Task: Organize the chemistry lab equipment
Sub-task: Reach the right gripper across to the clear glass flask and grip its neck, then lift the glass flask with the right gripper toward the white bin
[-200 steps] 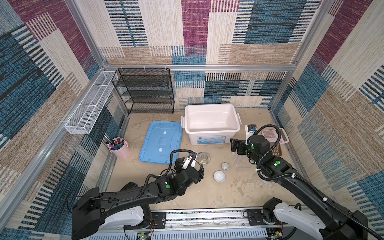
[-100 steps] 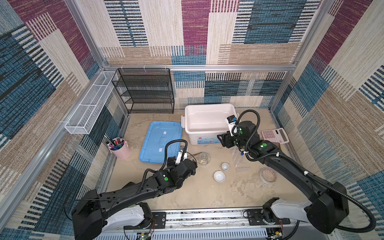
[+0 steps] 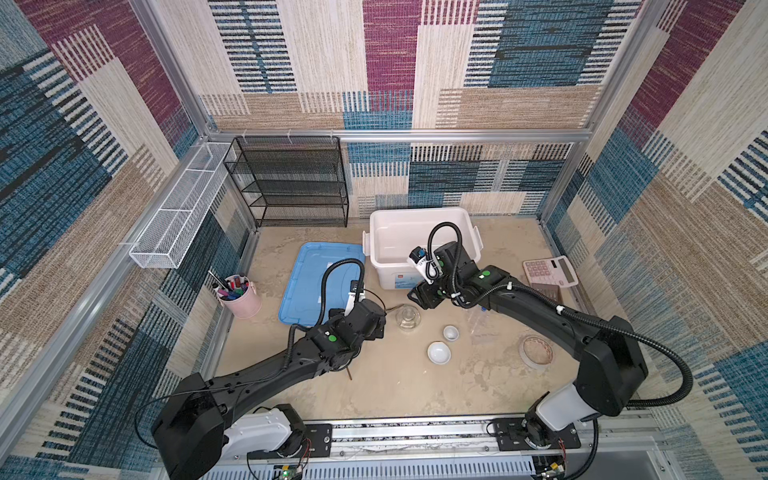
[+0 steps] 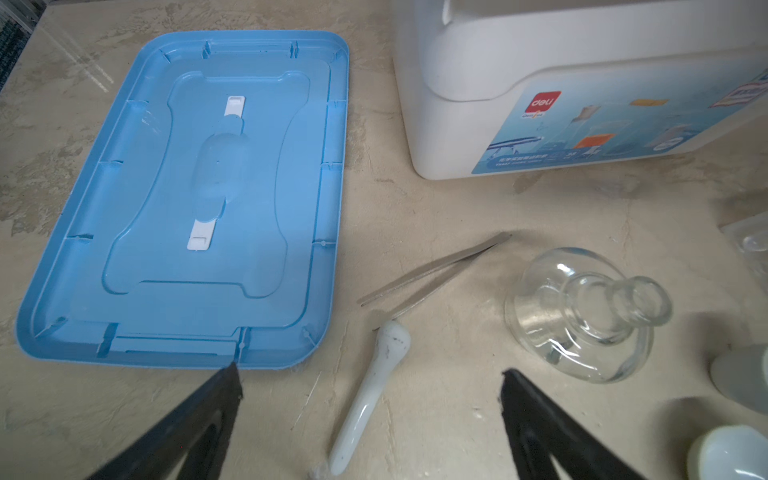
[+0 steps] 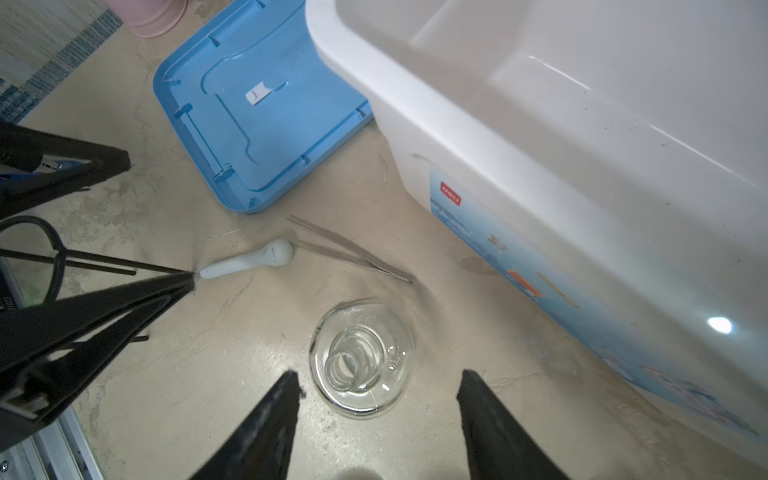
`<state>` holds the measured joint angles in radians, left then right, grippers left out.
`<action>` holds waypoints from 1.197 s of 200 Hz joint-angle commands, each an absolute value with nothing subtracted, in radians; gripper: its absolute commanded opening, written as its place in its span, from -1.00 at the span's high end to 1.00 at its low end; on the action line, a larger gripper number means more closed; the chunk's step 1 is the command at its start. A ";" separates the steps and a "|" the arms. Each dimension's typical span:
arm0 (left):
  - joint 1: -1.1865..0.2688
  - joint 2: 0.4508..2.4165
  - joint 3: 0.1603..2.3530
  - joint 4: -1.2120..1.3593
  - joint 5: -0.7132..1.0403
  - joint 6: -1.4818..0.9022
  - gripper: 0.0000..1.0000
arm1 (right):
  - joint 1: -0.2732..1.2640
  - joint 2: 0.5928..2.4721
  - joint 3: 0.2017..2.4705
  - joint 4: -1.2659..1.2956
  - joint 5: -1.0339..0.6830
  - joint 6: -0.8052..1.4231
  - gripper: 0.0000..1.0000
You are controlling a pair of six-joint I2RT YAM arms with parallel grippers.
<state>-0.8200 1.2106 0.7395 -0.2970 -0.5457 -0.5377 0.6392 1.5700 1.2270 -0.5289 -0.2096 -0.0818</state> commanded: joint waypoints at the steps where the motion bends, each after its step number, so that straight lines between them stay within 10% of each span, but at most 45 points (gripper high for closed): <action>1: -0.804 1.217 0.749 -0.306 -0.526 -0.533 -0.99 | 0.658 1.591 1.241 -0.568 -0.208 -0.101 -0.26; 239: -0.764 1.192 0.694 -0.258 -0.480 -0.535 -0.99 | 0.741 1.755 1.254 -0.562 -0.105 -0.038 0.32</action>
<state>-0.7658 1.1995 0.6975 -0.2729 -0.4683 -0.5270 0.7391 1.7554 1.2469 -0.5663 -0.1303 -0.0460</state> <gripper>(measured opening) 0.994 0.338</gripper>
